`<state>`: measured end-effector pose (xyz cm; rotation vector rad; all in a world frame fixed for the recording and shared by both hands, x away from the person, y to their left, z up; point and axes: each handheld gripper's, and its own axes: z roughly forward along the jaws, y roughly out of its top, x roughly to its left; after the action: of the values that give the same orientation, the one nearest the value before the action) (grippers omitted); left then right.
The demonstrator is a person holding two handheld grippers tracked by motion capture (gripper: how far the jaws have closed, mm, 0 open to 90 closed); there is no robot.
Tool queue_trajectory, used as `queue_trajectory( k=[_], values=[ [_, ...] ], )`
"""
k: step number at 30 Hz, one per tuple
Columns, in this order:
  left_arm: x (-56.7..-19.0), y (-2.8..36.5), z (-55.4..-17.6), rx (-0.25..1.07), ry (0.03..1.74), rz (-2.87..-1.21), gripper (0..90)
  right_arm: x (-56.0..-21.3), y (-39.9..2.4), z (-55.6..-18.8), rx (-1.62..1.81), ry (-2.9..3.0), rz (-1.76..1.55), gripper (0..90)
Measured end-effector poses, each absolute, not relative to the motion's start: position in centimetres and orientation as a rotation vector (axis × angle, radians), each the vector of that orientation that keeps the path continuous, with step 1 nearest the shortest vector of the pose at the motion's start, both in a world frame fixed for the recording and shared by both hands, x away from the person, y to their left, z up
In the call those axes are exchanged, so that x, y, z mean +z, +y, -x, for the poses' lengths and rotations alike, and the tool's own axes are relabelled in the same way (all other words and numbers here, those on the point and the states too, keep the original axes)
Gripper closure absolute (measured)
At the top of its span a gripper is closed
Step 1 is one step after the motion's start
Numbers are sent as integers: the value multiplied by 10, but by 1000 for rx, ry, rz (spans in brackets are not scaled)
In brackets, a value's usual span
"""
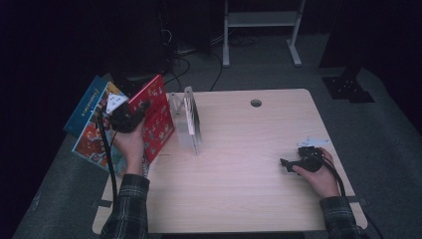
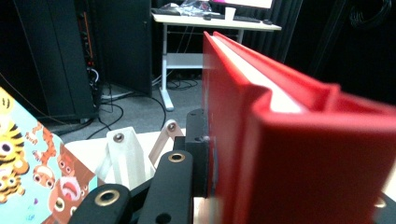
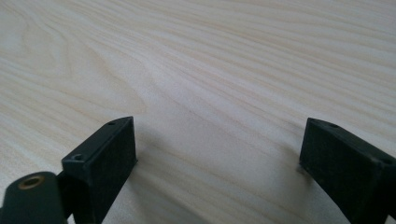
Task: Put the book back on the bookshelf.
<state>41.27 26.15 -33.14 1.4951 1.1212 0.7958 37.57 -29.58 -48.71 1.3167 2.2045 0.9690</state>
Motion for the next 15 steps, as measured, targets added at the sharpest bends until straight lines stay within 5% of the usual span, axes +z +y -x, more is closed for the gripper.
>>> queue_trajectory(
  k=[15],
  values=[
    [-341, 263, -426, 805, 1117, -1453, 792, -487, -296, -376, 967, 2205, -1316, 99]
  ],
)
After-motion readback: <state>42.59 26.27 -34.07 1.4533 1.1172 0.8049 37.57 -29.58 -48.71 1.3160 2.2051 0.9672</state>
